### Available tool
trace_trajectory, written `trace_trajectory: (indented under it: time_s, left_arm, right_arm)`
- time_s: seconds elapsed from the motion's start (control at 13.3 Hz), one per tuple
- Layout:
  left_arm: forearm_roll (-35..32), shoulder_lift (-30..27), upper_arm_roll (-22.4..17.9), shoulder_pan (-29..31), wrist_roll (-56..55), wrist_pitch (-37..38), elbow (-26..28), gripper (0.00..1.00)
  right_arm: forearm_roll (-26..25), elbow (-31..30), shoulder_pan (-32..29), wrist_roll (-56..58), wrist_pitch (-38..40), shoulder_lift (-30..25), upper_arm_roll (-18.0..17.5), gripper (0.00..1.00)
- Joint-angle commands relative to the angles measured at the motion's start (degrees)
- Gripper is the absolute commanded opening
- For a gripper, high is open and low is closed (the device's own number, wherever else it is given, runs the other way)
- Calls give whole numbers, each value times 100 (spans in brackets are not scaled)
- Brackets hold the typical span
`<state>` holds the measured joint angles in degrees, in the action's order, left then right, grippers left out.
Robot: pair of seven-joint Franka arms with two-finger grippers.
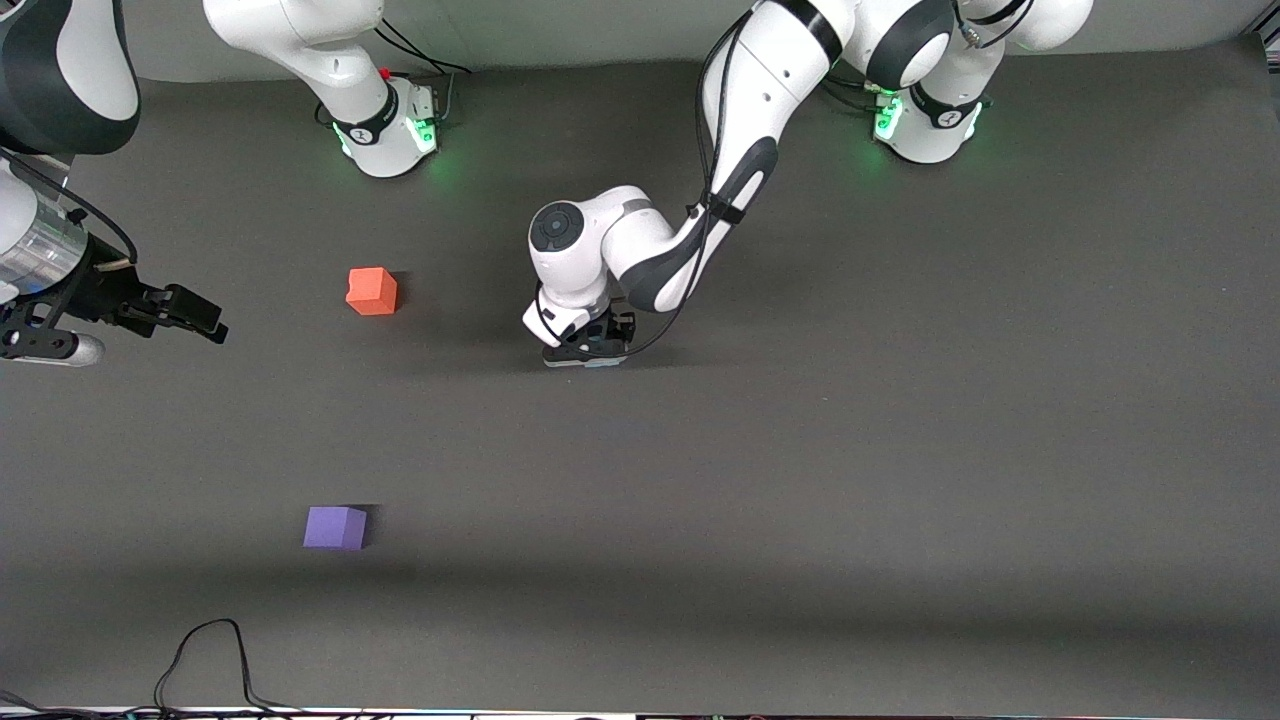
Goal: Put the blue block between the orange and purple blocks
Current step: 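Set the blue cube down while the right gripper reaches toward it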
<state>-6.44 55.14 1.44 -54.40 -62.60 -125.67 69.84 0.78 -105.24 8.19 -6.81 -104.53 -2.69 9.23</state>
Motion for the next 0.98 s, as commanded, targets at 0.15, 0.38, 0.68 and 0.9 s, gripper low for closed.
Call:
trace_trajectory:
  time_s: [0.15,0.38,0.68,0.9]
  left_arm:
    - [-200,-55,-100,-54,11,112,-164,100]
    - [-95,-537,-65,209,273,673,-181,100]
    - [835,-1521,-91,1121,1466,1543,-77,100]
    - [1338,-2216,-91,2333,3012,2176,415,100]
  right_arm:
    - [54,-67,24,84,-50,-109,-35,100]
    - [54,47,42,49,-6,-57,-62,100]
    - [54,144,103,-416,-6,-13,-614,100]
    - [62,153,95,-653,2,40,-1342,100]
